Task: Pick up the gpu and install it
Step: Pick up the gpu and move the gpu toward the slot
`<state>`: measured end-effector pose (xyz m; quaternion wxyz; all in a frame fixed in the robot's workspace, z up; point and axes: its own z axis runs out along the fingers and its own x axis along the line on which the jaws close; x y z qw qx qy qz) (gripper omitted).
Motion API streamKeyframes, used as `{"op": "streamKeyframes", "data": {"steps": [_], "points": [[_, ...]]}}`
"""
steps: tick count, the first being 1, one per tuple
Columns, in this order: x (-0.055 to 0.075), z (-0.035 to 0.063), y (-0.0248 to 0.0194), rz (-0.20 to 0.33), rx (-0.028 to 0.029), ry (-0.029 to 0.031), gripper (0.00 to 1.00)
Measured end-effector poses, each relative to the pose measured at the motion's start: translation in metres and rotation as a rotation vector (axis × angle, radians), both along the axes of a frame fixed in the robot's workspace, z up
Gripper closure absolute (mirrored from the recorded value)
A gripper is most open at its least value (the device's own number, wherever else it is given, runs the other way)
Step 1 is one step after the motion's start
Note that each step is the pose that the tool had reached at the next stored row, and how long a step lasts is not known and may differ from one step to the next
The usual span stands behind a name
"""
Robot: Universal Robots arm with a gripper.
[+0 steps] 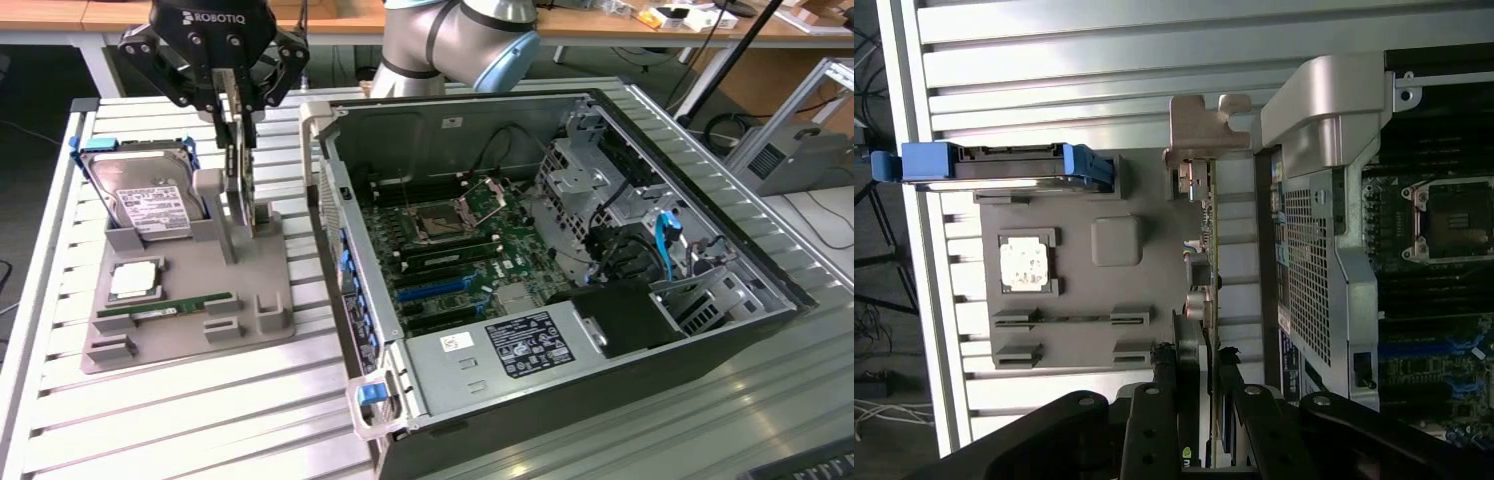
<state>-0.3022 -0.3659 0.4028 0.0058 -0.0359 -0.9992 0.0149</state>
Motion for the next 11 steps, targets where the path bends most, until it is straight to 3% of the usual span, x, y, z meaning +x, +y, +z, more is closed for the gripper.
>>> {"op": "streamKeyframes", "data": {"steps": [11], "points": [[0.0000, 0.0038, 0.0000, 0.000, 0.0001, -0.0001, 0.73]]}}
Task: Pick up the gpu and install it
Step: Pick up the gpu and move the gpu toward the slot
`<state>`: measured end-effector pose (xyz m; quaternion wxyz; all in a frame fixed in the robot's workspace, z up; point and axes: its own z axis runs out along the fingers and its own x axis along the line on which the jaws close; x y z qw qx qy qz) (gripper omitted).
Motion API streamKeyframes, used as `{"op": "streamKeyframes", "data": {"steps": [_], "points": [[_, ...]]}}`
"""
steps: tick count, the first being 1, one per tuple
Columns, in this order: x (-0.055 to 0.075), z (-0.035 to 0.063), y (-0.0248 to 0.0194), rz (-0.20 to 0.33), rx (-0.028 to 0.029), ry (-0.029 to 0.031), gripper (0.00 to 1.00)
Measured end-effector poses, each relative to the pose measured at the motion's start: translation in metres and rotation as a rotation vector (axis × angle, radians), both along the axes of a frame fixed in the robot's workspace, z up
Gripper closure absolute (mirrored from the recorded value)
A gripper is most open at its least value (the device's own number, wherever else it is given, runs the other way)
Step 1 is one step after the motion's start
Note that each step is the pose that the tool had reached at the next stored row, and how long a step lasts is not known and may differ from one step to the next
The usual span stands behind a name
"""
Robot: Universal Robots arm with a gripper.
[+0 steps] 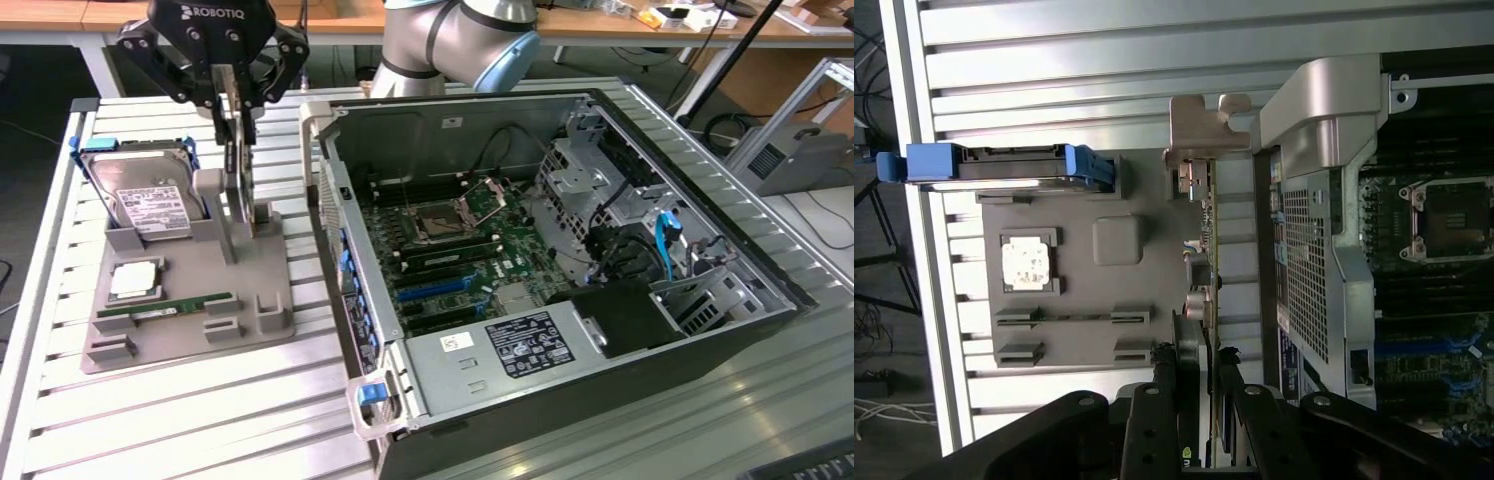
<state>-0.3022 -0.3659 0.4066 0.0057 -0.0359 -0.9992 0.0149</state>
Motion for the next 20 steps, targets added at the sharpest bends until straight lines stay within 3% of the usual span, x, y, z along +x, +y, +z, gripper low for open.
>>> {"op": "streamKeyframes", "data": {"steps": [20], "points": [[0.0000, 0.0073, 0.0000, 0.000, -0.0001, 0.0001, 0.73]]}}
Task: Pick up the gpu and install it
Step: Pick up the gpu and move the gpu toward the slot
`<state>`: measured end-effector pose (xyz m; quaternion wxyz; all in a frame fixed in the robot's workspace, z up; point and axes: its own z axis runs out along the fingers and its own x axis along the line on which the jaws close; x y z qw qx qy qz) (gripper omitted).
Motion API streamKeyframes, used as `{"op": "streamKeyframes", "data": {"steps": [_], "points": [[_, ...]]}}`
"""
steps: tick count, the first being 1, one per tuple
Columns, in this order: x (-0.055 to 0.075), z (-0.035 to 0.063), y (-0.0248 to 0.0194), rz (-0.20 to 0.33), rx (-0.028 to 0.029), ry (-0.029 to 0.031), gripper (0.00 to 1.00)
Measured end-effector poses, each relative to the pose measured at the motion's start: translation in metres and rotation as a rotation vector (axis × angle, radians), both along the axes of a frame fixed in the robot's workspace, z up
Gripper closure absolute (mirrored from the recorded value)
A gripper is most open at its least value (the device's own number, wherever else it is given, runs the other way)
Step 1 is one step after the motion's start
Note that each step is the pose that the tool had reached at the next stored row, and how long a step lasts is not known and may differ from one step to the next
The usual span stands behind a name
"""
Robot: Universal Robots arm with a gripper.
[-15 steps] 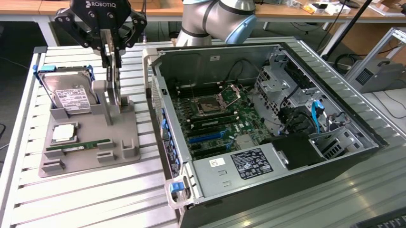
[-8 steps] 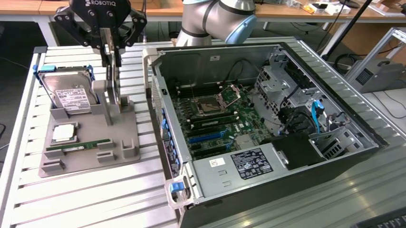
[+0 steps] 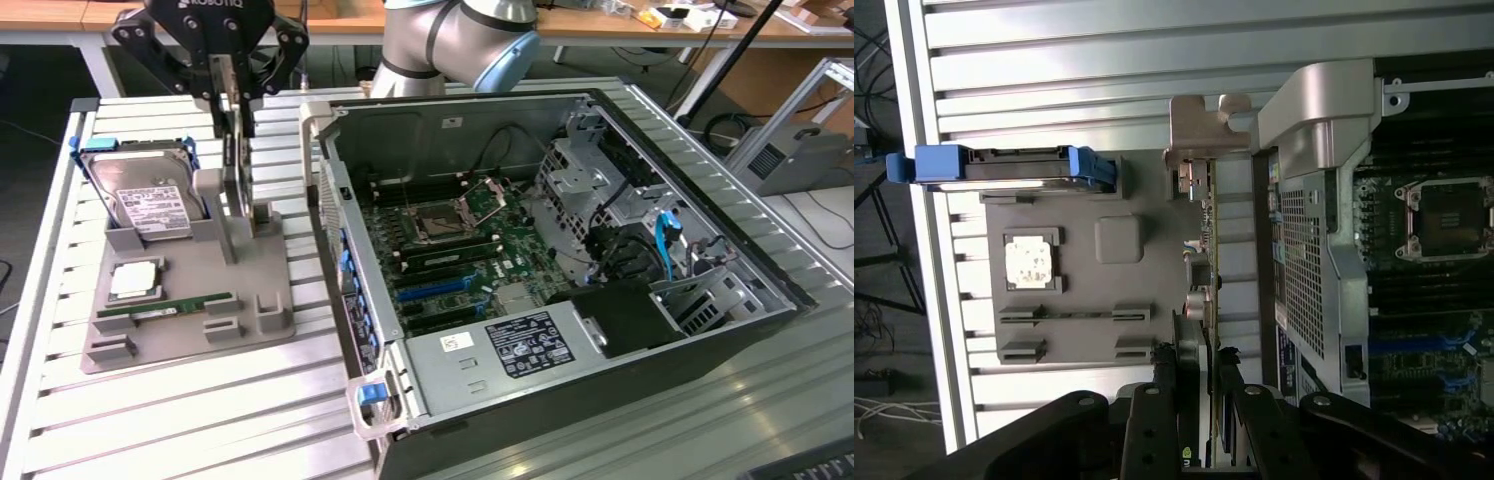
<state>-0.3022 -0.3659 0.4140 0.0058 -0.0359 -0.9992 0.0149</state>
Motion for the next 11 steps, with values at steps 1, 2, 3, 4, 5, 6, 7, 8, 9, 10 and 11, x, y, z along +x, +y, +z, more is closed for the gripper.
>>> {"op": "streamKeyframes", "data": {"steps": [1, 2, 3, 4, 5, 6, 7, 8, 9, 10, 11], "points": [[0.0000, 0.0004, 0.0000, 0.000, 0.0000, 0.0000, 0.73], [0.0000, 0.0008, 0.0000, 0.000, 0.0001, -0.0001, 0.73], [0.0000, 0.0013, 0.0000, 0.000, 0.0000, -0.0001, 0.73], [0.0000, 0.0018, 0.0000, 0.000, 0.0000, 0.0000, 0.73], [0.0000, 0.0022, 0.0000, 0.000, 0.0001, -0.0001, 0.73], [0.0000, 0.0026, 0.0000, 0.000, 0.0001, -0.0001, 0.73], [0.0000, 0.0031, 0.0000, 0.000, 0.0000, 0.0000, 0.73], [0.0000, 0.0035, 0.0000, 0.000, 0.0000, -0.0001, 0.73], [0.0000, 0.0040, 0.0000, 0.000, 0.0001, -0.0001, 0.73], [0.0000, 0.0045, 0.0000, 0.000, 0.0001, -0.0002, 0.73], [0.0000, 0.0050, 0.0000, 0.000, 0.0001, -0.0001, 0.73]]}}
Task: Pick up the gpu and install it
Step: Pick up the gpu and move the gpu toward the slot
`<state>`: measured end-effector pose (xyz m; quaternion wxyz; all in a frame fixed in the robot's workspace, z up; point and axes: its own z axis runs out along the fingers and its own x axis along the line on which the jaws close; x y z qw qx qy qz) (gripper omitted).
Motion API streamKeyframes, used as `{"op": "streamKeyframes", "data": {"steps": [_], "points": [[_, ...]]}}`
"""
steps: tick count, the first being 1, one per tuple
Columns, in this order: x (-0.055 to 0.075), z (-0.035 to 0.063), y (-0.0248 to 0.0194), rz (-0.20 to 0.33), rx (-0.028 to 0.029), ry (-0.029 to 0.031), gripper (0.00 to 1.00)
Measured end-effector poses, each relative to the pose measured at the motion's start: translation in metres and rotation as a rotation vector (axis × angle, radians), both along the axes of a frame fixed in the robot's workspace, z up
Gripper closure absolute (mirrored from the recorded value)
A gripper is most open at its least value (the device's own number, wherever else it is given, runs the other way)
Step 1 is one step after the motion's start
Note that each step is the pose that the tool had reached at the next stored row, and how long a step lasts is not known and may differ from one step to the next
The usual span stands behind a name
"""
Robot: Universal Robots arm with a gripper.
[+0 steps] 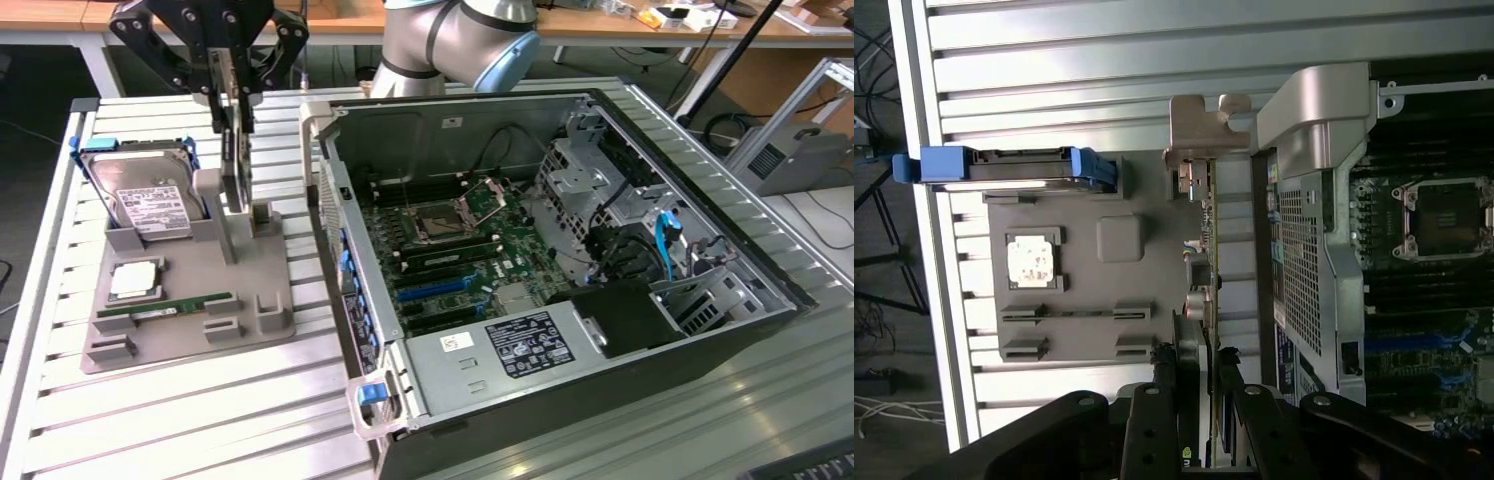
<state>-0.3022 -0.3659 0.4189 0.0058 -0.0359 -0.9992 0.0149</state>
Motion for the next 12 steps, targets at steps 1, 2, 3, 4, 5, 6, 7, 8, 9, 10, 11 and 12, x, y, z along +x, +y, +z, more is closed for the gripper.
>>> {"op": "streamKeyframes", "data": {"steps": [1, 2, 3, 4, 5, 6, 7, 8, 9, 10, 11, 12], "points": [[0.0000, 0.0004, 0.0000, 0.000, 0.0000, 0.0000, 0.73], [0.0000, 0.0009, 0.0000, 0.000, 0.0000, 0.0000, 0.73], [0.0000, 0.0014, 0.0000, 0.000, 0.0000, 0.0000, 0.73], [0.0000, 0.0018, 0.0000, 0.000, 0.0000, 0.0000, 0.73], [0.0000, 0.0025, 0.0000, 0.000, 0.0000, 0.0000, 0.73], [0.0000, 0.0029, 0.0000, 0.000, 0.0000, 0.0000, 0.73], [0.0000, 0.0032, 0.0000, 0.000, 0.0000, 0.0000, 0.73], [0.0000, 0.0032, 0.0000, 0.000, 0.0000, -0.0001, 0.73], [0.0000, 0.0032, 0.0000, 0.000, 0.0001, -0.0001, 0.73], [0.0000, 0.0033, 0.0000, 0.000, 0.0000, 0.0000, 0.73], [0.0000, 0.0033, 0.0000, 0.000, 0.0000, 0.0000, 0.73], [0.0000, 0.0033, 0.0000, 0.000, 0.0000, 0.0000, 0.73]]}}
